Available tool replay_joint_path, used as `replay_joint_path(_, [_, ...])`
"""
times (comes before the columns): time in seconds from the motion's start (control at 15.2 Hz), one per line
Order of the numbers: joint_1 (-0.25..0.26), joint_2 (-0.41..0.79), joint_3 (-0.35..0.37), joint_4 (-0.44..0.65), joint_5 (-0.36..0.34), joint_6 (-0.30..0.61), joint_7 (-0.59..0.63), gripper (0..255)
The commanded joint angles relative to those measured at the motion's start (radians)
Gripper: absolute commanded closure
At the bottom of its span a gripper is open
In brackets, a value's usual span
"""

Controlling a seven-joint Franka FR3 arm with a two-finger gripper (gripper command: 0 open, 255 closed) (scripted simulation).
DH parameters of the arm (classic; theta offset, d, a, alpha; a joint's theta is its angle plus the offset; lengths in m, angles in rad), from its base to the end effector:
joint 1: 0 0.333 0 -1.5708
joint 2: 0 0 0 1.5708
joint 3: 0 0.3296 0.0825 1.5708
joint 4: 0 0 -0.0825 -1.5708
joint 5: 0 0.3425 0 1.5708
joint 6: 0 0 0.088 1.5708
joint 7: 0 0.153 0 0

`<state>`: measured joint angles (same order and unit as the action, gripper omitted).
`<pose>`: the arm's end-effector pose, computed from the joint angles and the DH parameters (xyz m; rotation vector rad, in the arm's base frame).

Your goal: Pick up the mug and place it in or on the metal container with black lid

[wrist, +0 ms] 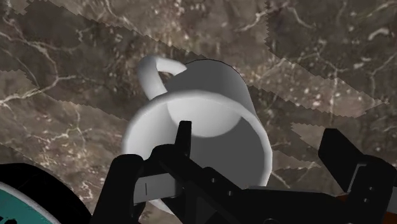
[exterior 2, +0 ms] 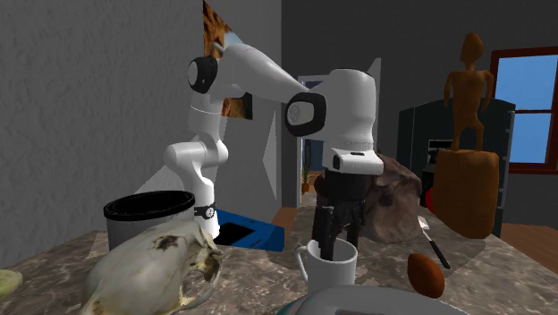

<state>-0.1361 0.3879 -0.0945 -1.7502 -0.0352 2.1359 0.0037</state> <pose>0.6058 -0.1405 0.3404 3.0600 -0.3201 -0.0125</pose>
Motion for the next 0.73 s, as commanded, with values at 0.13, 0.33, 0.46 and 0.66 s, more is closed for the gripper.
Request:
replay_joint_path(0.13, [0.000, 0.005, 0.000, -0.002, 0.000, 0.007, 0.000, 0])
replay_joint_path(0.33, [0.000, 0.005, 0.000, -0.002, 0.000, 0.007, 0.000, 0])
replay_joint_path(0.46, [0.000, 0.005, 0.000, -0.002, 0.000, 0.007, 0.000, 255])
replay_joint_path(0.66, [0.000, 0.005, 0.000, -0.002, 0.000, 0.007, 0.000, 255])
